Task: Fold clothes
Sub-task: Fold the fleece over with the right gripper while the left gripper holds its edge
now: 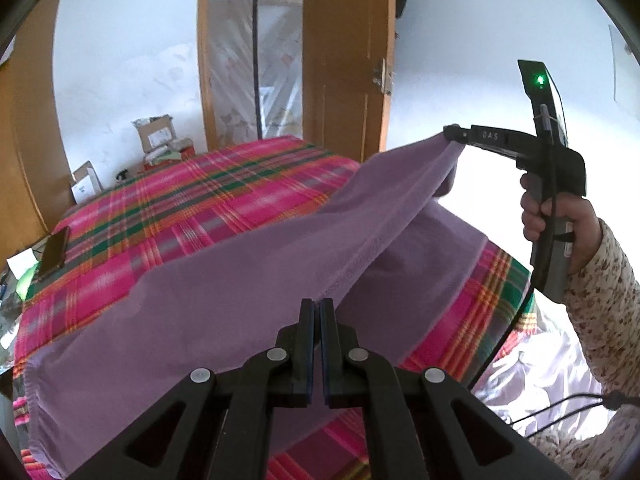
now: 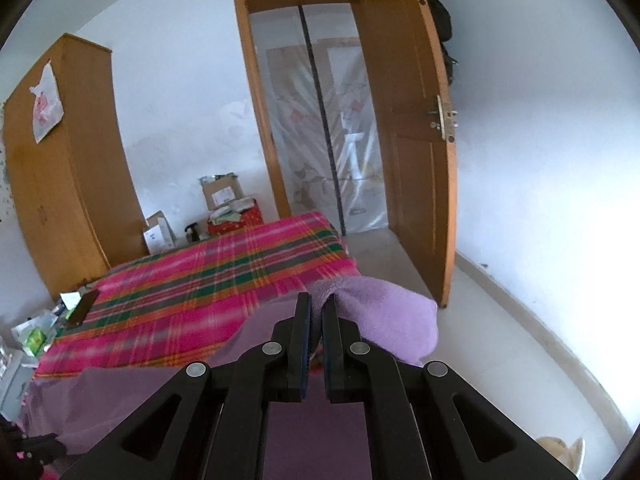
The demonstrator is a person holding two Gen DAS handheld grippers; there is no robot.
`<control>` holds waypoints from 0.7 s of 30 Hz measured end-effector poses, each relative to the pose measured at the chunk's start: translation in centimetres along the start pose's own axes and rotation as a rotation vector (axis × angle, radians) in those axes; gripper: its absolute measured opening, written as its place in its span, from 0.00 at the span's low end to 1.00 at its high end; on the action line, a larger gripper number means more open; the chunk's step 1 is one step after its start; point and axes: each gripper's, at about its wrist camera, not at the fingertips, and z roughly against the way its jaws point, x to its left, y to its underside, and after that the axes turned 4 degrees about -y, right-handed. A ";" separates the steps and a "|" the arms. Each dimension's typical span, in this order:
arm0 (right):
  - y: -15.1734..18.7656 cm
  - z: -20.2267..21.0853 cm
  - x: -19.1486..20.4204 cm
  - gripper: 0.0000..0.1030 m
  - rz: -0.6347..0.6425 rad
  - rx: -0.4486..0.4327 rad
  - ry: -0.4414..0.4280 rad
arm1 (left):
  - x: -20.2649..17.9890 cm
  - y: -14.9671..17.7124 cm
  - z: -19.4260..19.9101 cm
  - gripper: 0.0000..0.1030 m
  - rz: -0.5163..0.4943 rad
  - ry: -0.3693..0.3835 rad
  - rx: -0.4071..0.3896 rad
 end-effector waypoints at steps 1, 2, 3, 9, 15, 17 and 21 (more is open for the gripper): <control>0.4 0.1 -0.2 0.05 0.001 0.006 0.008 | -0.2 0.3 -0.1 0.03 -0.003 0.006 0.009; 0.9 0.1 -0.4 0.05 0.000 0.016 0.016 | -0.3 0.6 -0.3 0.03 -0.003 0.014 0.019; 1.4 0.1 -0.6 0.05 -0.003 0.027 0.023 | -0.4 0.9 -0.5 0.03 -0.002 0.021 0.029; 4.4 0.2 -2.2 0.05 -0.041 0.086 0.052 | -1.1 2.3 -1.7 0.03 -0.008 0.041 0.082; 6.8 -0.3 -3.5 0.05 -0.078 0.146 0.072 | -1.4 3.2 -2.7 0.03 -0.014 0.048 0.129; 7.5 -0.5 -4.1 0.05 -0.096 0.167 0.074 | -1.4 3.4 -3.0 0.03 -0.015 0.049 0.142; 8.6 -0.6 -5.1 0.05 -0.126 0.197 0.065 | -1.2 3.7 -3.5 0.03 -0.008 0.058 0.165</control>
